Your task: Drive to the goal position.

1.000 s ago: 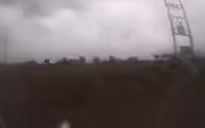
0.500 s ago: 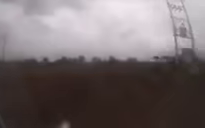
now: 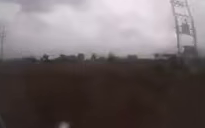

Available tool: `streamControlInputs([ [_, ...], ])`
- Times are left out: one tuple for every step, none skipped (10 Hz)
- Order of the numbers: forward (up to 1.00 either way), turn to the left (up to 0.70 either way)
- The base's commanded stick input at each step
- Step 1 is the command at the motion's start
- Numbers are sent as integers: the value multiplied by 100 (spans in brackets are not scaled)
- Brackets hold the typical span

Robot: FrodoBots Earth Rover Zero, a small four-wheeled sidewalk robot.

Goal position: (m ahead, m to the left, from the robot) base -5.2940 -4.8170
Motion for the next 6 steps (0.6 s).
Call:
streamControlInputs([
  [70,0],
  [70,0],
  [70,0],
  [70,0],
  [70,0],
  [70,0],
])
